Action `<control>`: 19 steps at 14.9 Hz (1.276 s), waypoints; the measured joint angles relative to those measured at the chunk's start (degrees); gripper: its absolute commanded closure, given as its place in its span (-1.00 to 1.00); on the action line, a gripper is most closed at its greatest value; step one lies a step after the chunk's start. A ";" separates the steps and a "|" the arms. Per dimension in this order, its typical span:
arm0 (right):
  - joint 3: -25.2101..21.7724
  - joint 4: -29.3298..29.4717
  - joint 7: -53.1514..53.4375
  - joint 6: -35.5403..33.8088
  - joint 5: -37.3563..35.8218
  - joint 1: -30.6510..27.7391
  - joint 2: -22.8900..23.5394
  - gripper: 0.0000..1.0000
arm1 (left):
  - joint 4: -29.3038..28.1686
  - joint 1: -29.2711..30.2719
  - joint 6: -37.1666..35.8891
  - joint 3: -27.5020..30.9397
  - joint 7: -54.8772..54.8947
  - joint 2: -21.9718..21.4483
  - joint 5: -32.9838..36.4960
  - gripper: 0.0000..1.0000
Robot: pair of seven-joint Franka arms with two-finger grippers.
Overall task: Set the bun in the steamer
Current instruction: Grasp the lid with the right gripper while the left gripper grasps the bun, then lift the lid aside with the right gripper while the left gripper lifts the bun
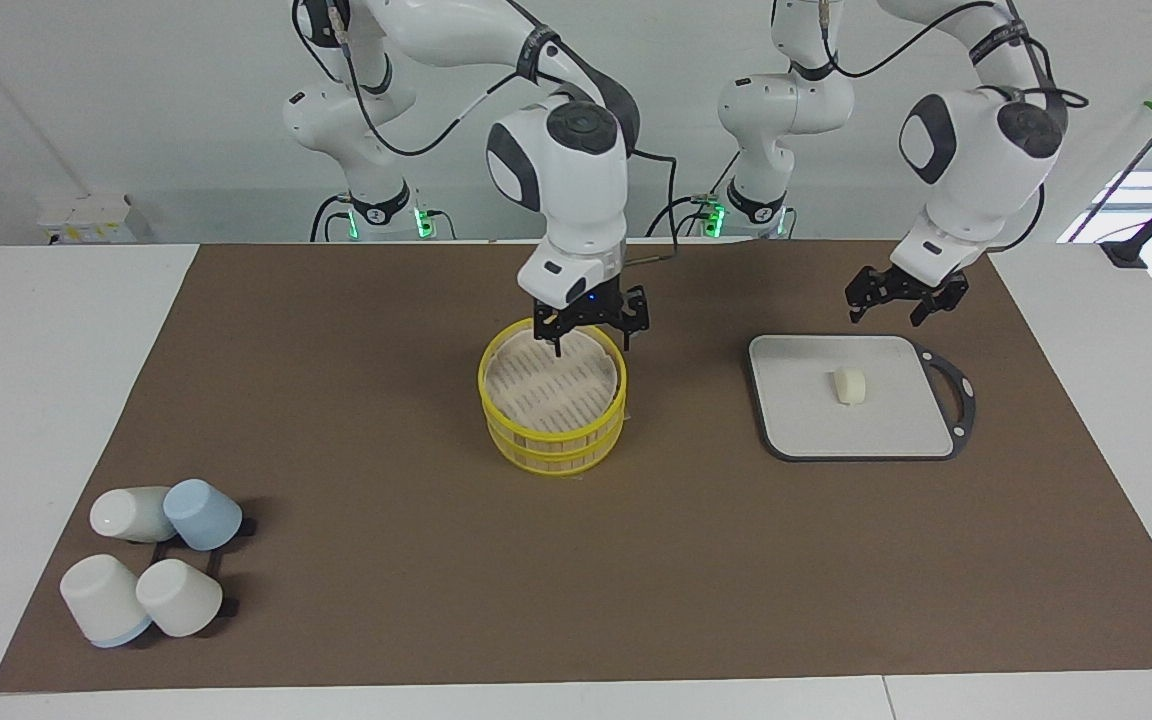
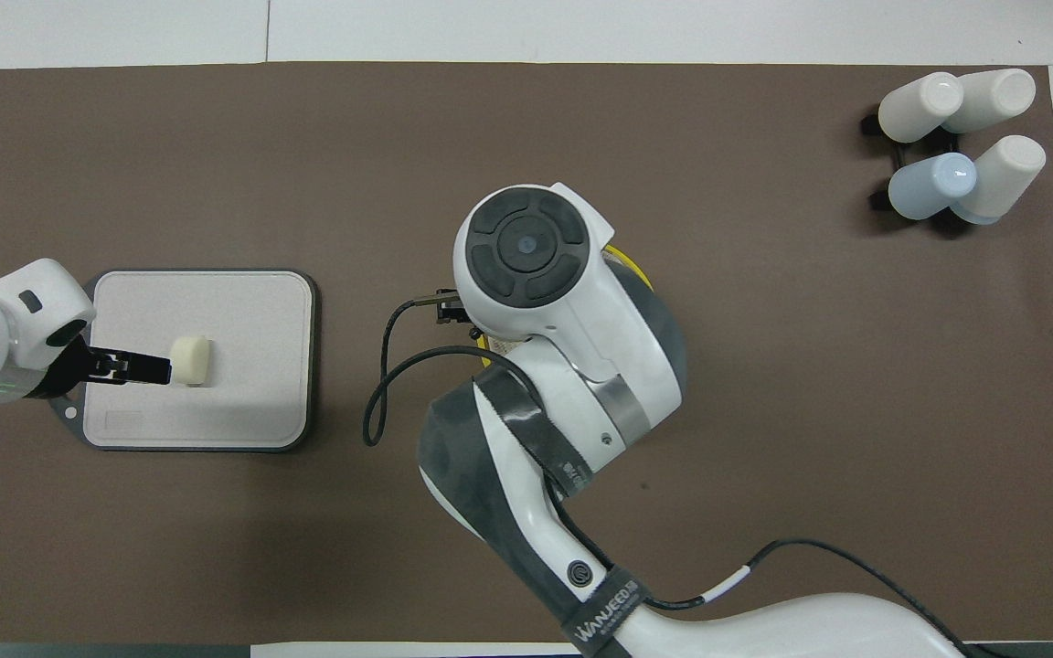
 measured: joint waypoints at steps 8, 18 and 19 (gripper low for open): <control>-0.66 -4.42 1.68 7.21 0.00 1.04 2.21 -0.09 | -4.40 -0.02 16.73 -0.38 0.67 10.06 0.00 -0.61; -0.79 -3.51 1.69 3.92 1.94 1.51 0.80 1.00 | -3.84 -0.02 17.05 -0.45 0.74 10.54 -0.09 0.49; -1.07 -1.81 1.47 1.18 1.94 0.38 0.62 1.00 | -2.83 -0.02 15.53 -0.45 0.68 10.52 -0.47 0.48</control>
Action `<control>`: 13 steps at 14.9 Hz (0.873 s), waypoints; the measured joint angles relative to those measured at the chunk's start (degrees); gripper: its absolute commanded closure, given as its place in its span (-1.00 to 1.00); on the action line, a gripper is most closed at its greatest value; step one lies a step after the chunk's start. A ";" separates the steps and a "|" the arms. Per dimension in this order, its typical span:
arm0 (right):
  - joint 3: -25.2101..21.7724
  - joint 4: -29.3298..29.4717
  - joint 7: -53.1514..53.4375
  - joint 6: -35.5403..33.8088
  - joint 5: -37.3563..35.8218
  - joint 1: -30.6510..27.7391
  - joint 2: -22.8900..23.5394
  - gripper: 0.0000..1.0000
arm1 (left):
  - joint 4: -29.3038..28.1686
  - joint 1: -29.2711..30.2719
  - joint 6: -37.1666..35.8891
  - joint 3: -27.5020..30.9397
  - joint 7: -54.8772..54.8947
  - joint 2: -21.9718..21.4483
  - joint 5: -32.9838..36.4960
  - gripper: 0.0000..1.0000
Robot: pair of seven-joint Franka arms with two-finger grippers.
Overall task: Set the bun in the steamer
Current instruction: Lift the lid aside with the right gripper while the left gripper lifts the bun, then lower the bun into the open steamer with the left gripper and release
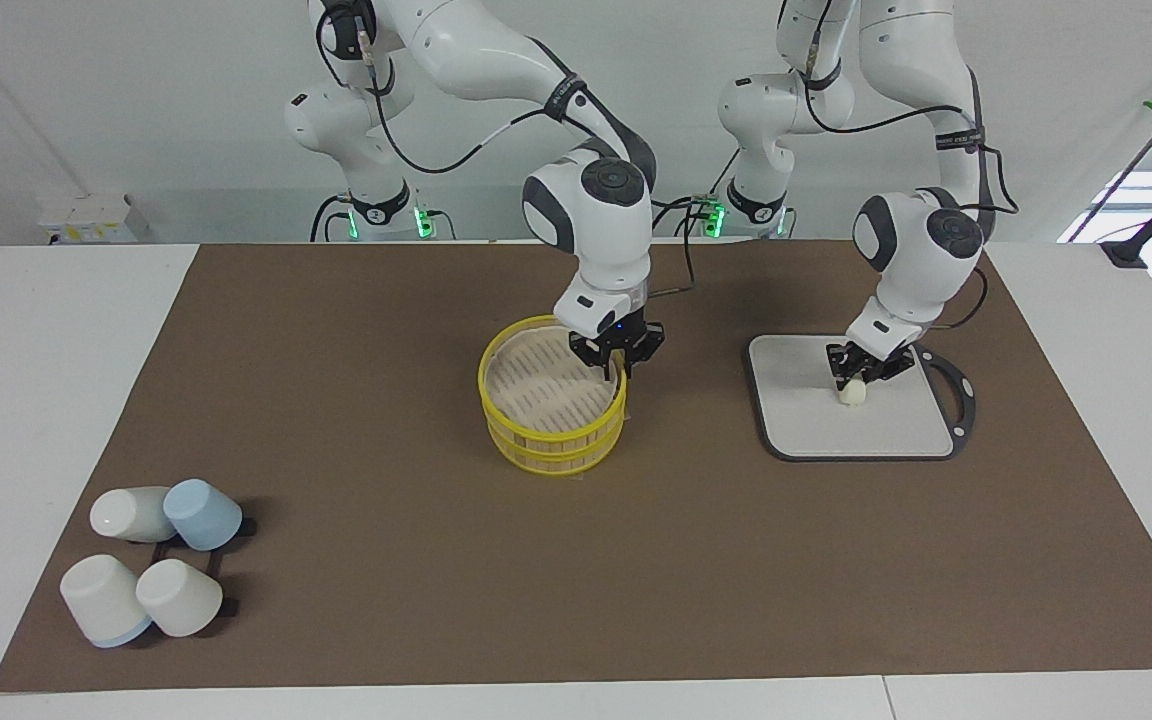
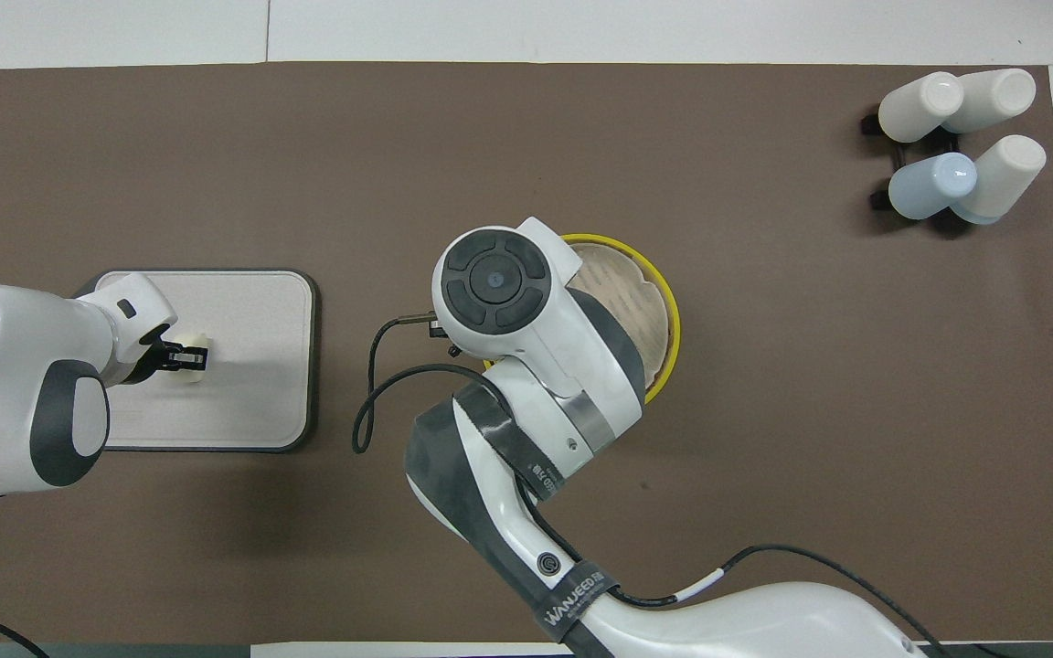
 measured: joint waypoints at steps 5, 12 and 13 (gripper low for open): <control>-0.89 3.46 -20.05 -15.57 -0.18 -14.26 -4.74 1.00 | 16.09 -2.13 -19.51 -0.61 -8.72 -0.27 -3.51 0.48; -1.51 -0.26 -56.46 -27.76 -2.28 -39.98 -9.78 1.00 | 32.92 -28.59 -23.57 -1.66 -51.88 5.95 -3.65 0.49; -1.49 -1.32 -58.80 -27.75 -3.94 -41.21 -9.81 1.00 | 32.60 -32.39 -20.27 -1.65 -56.24 7.47 -3.63 0.49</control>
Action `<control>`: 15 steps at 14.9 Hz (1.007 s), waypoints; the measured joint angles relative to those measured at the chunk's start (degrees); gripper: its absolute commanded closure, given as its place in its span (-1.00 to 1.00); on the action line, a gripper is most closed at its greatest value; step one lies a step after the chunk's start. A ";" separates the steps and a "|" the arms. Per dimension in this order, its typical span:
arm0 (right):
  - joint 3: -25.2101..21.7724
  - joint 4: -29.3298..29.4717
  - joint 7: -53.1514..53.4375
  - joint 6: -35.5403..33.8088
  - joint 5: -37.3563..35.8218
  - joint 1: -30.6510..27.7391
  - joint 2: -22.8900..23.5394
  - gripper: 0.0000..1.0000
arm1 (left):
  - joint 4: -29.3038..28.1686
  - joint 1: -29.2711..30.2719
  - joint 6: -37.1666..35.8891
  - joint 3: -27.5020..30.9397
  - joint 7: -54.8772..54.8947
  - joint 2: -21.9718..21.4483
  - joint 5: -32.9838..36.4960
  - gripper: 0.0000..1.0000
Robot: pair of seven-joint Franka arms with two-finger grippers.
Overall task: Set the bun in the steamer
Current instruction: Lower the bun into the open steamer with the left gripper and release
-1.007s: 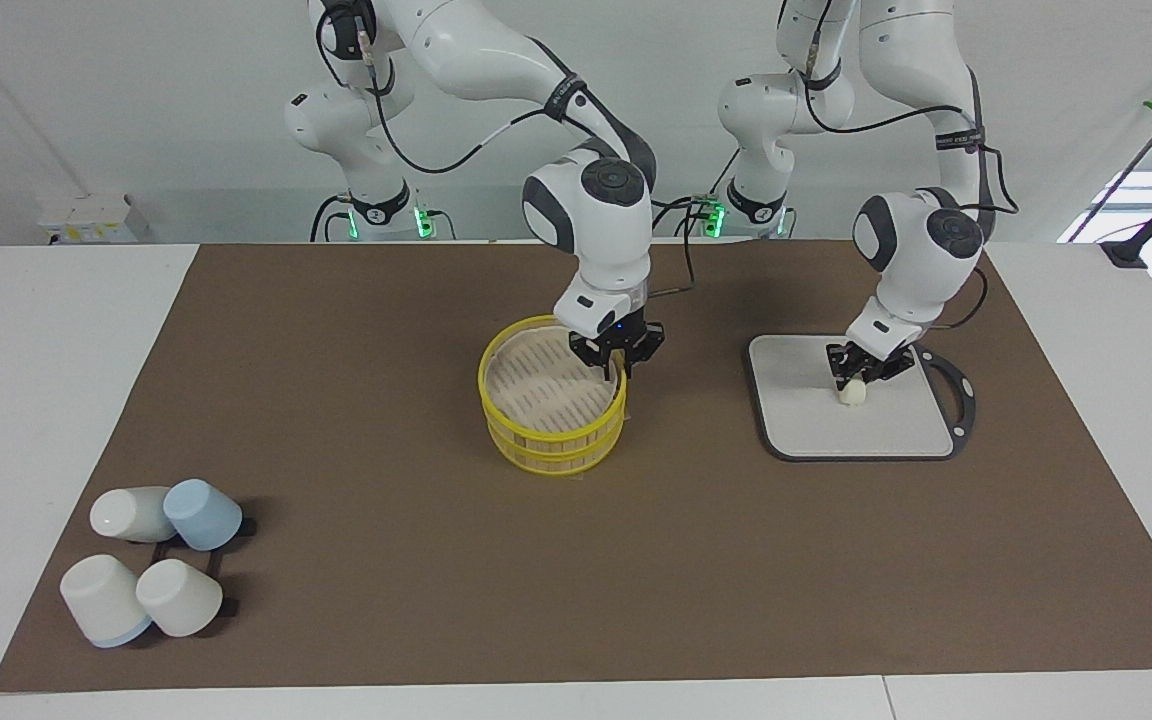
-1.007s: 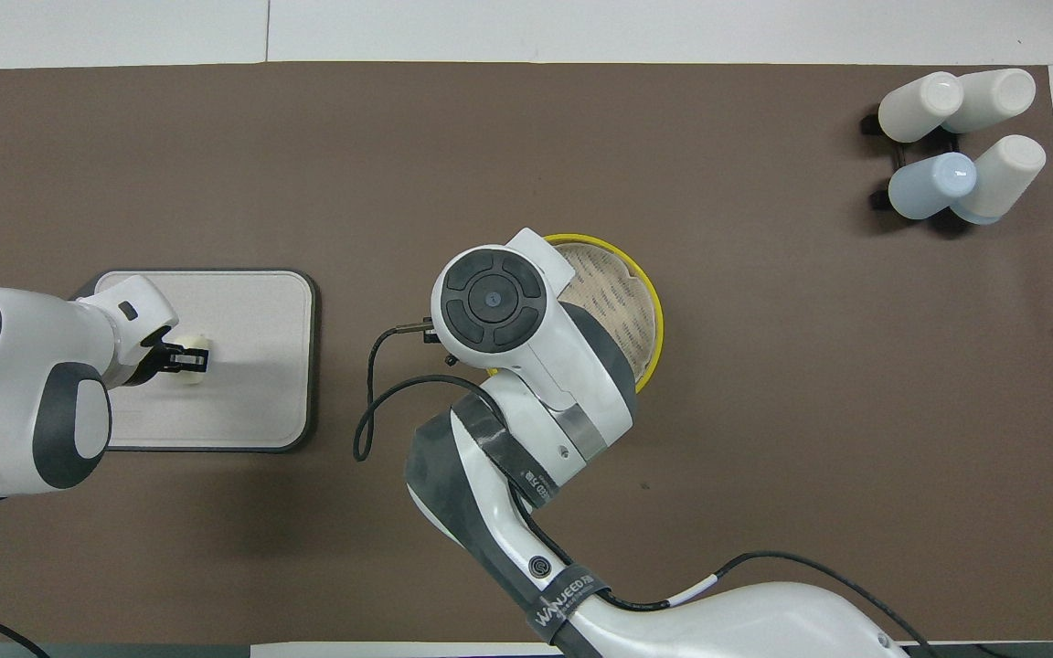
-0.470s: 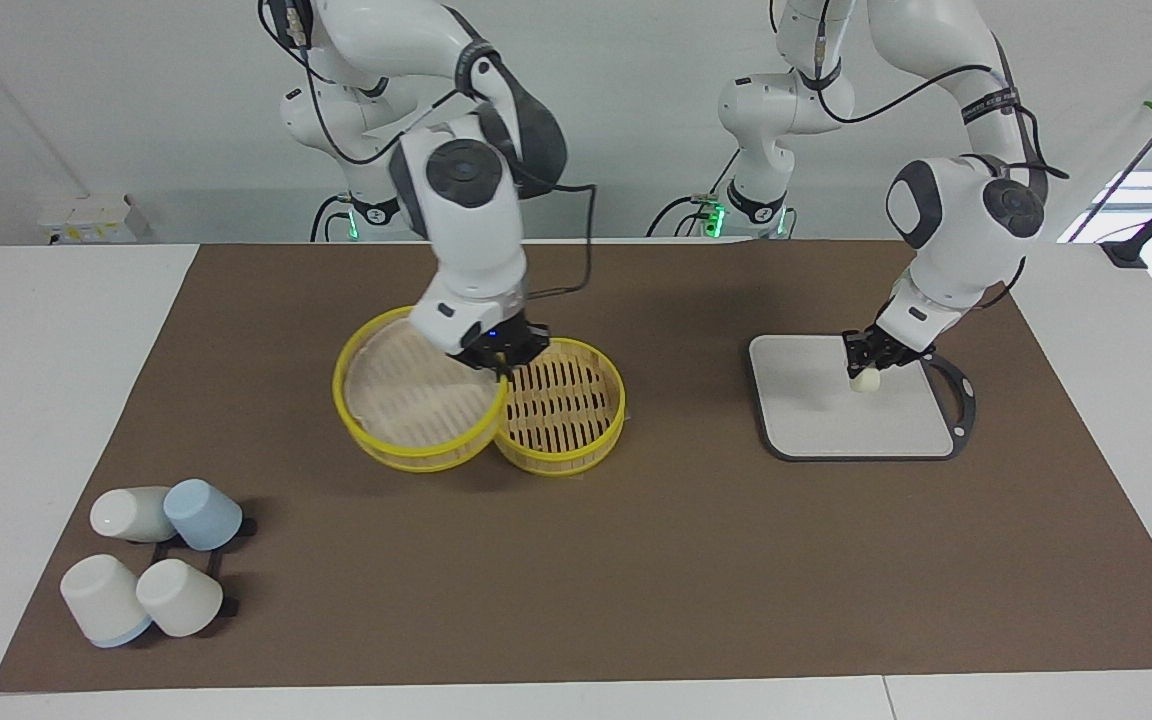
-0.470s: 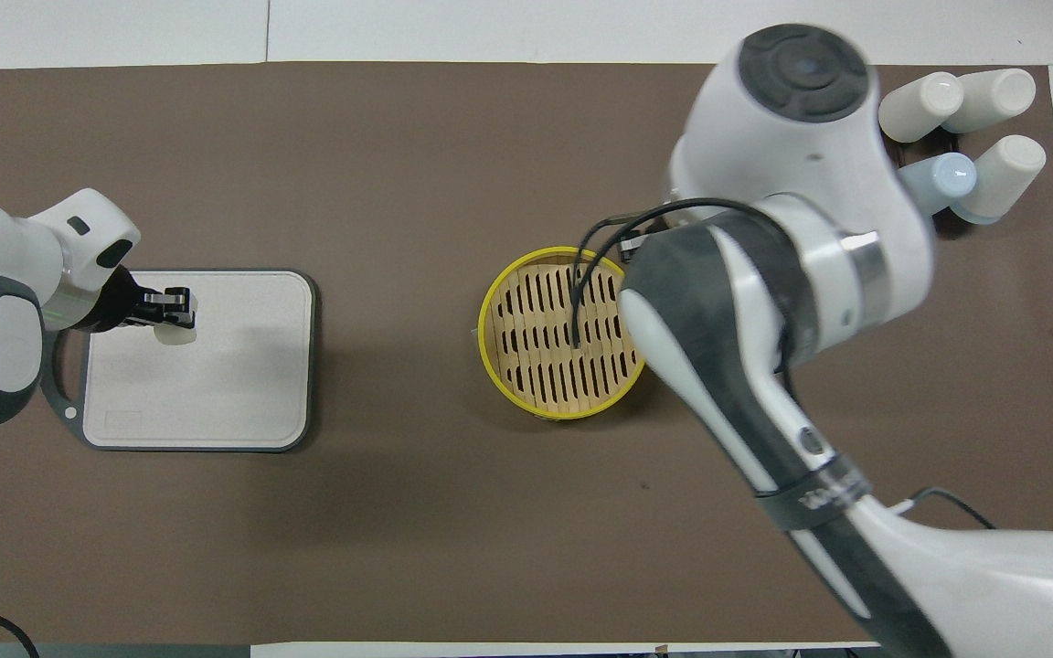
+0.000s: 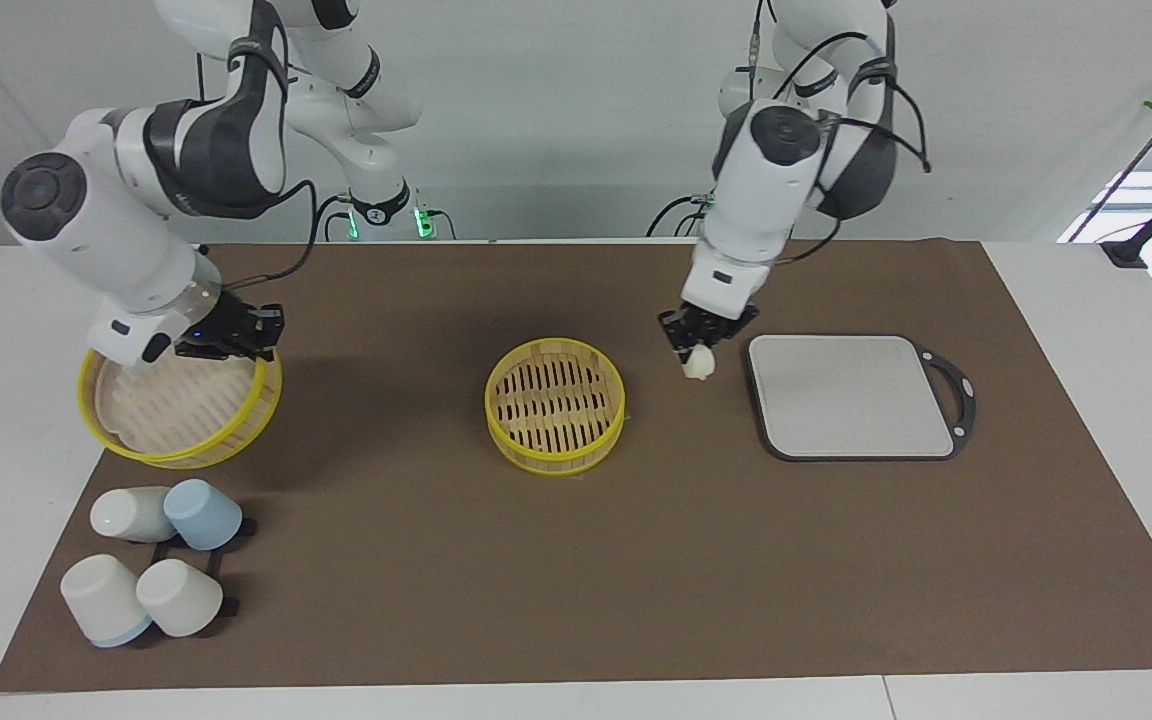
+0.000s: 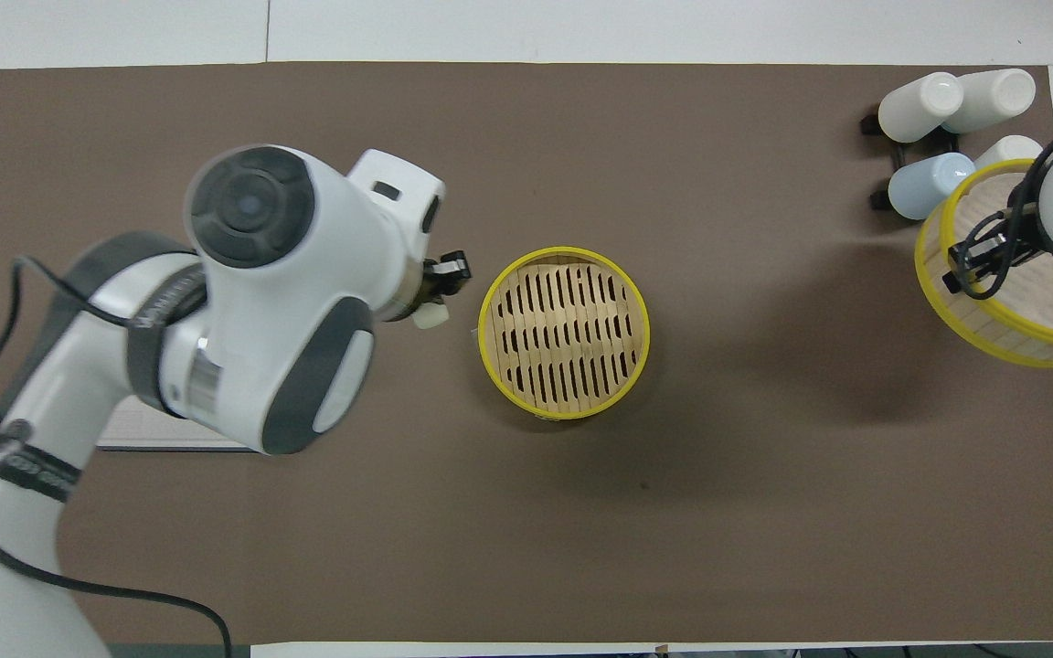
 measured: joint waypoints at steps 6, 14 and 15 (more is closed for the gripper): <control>0.76 -3.77 -0.79 0.23 -3.27 1.50 -1.22 1.00 | -6.86 -8.23 15.93 0.31 -6.62 7.11 0.46 0.47; 0.61 -6.02 -0.79 2.07 -3.56 0.90 -2.22 1.00 | -7.16 -10.64 20.71 0.72 -10.66 10.87 1.49 -1.00; 0.63 -6.05 -0.79 2.07 -3.57 0.90 -2.27 1.00 | -7.14 -10.62 20.57 0.90 -10.69 10.81 1.49 -1.00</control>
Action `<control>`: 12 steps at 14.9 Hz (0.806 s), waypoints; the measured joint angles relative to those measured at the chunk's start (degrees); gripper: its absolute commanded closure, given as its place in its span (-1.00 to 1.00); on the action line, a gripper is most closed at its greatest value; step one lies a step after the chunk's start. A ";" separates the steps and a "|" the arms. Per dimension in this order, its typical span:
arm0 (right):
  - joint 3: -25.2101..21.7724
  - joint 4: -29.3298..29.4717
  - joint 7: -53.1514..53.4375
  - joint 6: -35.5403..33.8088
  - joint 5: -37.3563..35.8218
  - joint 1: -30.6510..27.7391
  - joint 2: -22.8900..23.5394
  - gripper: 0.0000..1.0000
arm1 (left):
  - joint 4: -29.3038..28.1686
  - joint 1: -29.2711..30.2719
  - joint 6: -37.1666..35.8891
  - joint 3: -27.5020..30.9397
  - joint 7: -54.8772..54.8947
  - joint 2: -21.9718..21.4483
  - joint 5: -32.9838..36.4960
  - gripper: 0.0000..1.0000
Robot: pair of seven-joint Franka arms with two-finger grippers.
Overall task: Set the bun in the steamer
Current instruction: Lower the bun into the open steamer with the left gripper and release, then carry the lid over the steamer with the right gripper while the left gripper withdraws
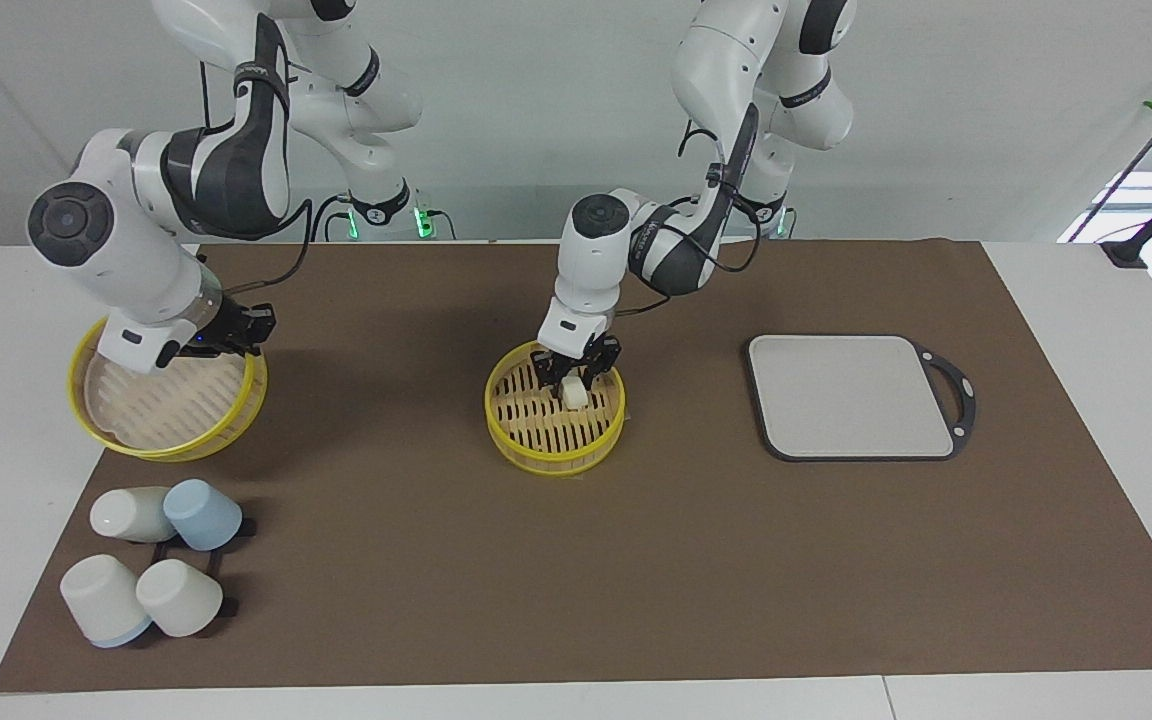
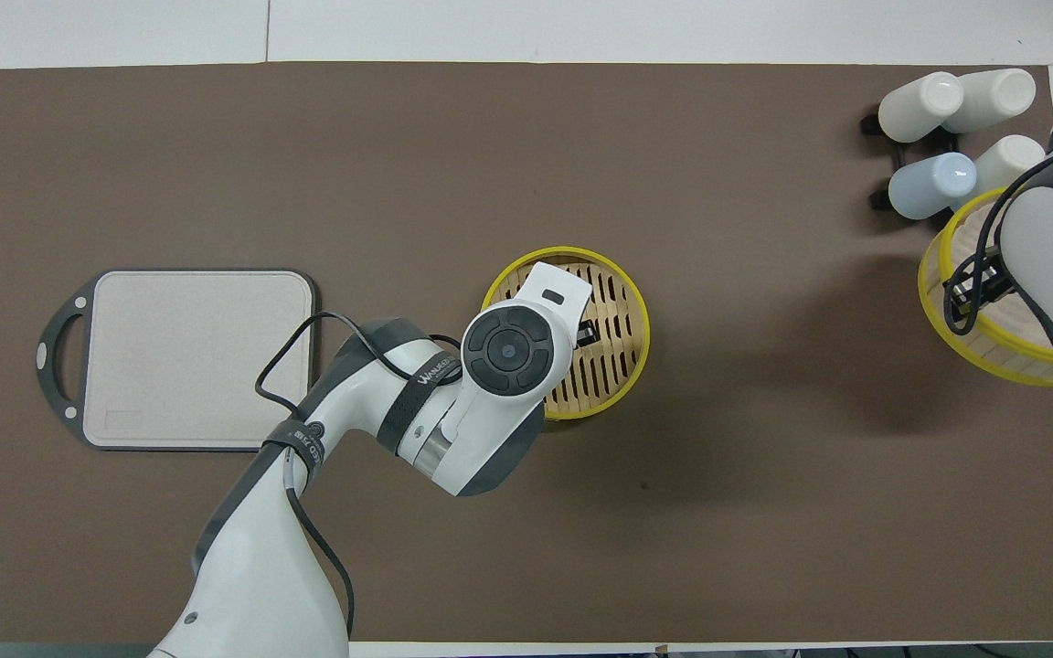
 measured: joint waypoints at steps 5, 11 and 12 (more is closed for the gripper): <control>0.77 -0.07 1.69 -0.18 0.37 2.07 -0.93 1.00 | 1.16 3.61 -11.59 1.28 3.01 -6.38 0.23 -1.00; 1.78 -0.24 33.91 10.50 10.12 23.48 -2.40 1.00 | 3.35 27.53 -34.86 2.15 33.17 -21.53 0.88 -1.00; 1.89 -0.51 36.82 14.38 11.88 25.41 -2.26 1.00 | 4.21 31.54 -37.35 2.30 39.32 -22.30 0.96 -1.00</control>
